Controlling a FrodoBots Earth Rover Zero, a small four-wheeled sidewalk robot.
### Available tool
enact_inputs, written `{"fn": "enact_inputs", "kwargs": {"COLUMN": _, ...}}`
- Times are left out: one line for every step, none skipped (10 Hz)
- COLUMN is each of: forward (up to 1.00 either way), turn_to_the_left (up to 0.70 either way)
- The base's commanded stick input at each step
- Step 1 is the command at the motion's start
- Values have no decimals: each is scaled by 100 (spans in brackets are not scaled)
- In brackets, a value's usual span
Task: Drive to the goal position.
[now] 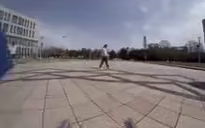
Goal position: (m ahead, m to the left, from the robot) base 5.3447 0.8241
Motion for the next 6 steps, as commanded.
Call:
{"fn": "enact_inputs", "kwargs": {"forward": 85, "turn_to_the_left": 0}}
{"fn": "enact_inputs", "kwargs": {"forward": 85, "turn_to_the_left": 0}}
{"fn": "enact_inputs", "kwargs": {"forward": 85, "turn_to_the_left": 0}}
{"fn": "enact_inputs", "kwargs": {"forward": 85, "turn_to_the_left": 0}}
{"fn": "enact_inputs", "kwargs": {"forward": 85, "turn_to_the_left": 0}}
{"fn": "enact_inputs", "kwargs": {"forward": 85, "turn_to_the_left": 0}}
